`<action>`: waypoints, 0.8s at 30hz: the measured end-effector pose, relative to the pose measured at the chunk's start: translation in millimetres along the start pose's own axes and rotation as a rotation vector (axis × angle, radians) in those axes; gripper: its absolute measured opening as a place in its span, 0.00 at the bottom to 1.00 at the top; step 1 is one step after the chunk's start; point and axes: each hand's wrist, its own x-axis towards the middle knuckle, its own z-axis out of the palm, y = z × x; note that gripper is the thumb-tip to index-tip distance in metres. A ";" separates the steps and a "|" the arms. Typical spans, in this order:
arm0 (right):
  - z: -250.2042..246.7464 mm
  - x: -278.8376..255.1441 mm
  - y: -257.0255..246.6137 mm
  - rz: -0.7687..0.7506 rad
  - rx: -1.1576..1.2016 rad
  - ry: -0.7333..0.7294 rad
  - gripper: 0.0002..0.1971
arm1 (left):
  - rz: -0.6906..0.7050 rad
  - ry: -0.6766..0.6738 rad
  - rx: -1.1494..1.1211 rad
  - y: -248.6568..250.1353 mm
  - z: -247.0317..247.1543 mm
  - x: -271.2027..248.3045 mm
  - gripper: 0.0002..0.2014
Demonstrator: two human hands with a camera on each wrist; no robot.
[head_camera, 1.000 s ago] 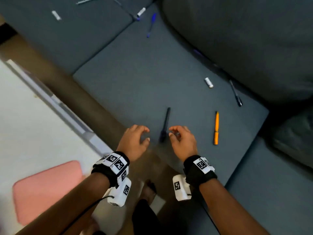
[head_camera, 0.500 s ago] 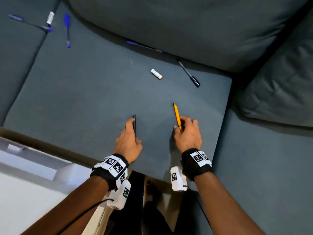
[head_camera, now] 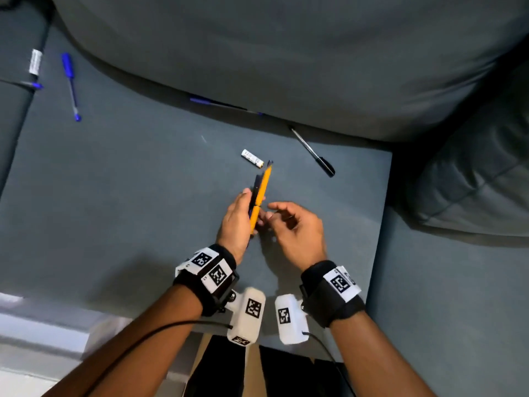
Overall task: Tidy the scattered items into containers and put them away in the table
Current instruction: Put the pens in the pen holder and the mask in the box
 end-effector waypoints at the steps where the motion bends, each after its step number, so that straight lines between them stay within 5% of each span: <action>1: -6.8 8.4 -1.5 0.002 -0.016 0.014 0.06 | 0.036 -0.013 0.033 1.0 3.1 1.9 0.20; 6: -43.9 55.2 -1.3 -0.152 -0.264 0.190 0.09 | 0.084 -0.040 0.104 -9.9 14.7 4.7 0.11; 10: -59.8 94.4 0.9 -0.080 -0.488 0.180 0.19 | 0.024 0.031 0.137 -15.8 15.3 3.9 0.10; 16: -77.0 113.3 -11.8 0.040 -0.591 0.142 0.24 | 0.172 0.082 0.452 -21.2 27.6 2.6 0.13; 24: -134.7 95.7 18.3 0.179 -0.625 0.101 0.14 | 0.204 -0.015 0.626 -6.0 79.5 4.4 0.13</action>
